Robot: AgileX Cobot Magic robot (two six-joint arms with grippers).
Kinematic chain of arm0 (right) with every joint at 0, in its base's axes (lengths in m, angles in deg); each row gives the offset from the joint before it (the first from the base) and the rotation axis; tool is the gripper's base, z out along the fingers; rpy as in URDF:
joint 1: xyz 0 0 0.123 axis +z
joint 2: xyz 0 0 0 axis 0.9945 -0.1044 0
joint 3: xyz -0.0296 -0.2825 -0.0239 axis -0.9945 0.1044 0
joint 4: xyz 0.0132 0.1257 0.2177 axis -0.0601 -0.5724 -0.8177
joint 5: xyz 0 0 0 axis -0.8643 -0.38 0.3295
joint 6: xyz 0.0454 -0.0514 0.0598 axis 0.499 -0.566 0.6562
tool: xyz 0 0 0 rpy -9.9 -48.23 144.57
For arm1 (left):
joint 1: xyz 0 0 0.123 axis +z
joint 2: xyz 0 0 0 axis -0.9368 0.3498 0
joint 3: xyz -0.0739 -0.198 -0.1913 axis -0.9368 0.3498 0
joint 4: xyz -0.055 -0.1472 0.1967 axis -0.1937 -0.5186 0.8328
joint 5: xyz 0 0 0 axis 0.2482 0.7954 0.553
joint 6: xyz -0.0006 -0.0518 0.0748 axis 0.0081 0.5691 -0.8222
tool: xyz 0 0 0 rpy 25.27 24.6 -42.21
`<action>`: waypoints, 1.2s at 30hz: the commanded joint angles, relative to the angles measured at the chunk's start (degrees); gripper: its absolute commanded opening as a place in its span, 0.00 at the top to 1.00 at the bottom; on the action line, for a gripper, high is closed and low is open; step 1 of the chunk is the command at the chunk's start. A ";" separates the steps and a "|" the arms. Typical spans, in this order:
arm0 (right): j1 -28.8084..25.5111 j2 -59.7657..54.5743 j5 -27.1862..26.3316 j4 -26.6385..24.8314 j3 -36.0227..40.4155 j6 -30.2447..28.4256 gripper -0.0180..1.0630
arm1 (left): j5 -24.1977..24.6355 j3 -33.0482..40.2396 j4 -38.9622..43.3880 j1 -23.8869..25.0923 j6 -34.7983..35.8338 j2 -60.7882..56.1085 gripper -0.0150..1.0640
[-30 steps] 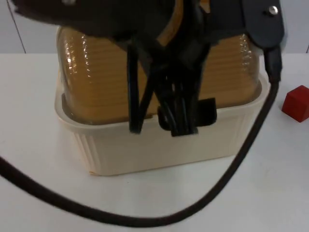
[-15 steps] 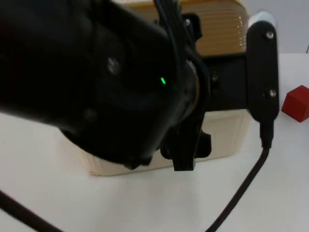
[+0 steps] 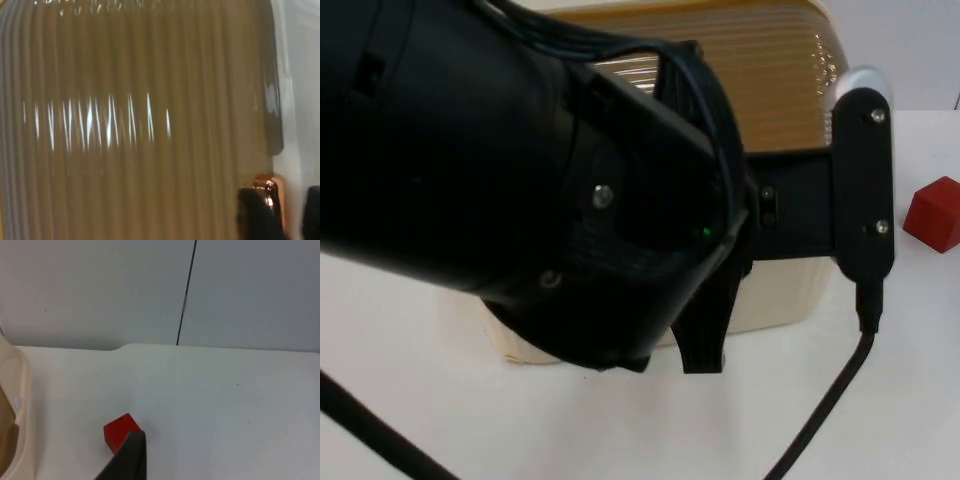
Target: Open the box lid with the left hand, place the block into the box with the right hand, then close the box lid with the left hand.
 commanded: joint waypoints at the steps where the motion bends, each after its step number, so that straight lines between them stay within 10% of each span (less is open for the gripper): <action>1: -0.12 -0.04 -0.36 0.11 -0.52 -0.07 0.02 | 0.69 0.24 -0.87 -0.28 1.16 -0.08 0.84; 3: -0.12 -0.04 -0.36 0.11 -0.52 -0.07 0.02 | 0.79 0.24 -1.59 -0.28 2.80 -0.08 0.99; 15: -0.12 -0.04 -0.36 0.01 -0.52 -0.07 0.02 | -11.17 0.24 -11.03 3.54 -7.22 0.25 0.99; 36: -0.12 -0.04 -0.36 0.01 -0.52 -0.07 0.02 | -9.35 0.24 -11.72 6.71 -12.43 1.61 0.99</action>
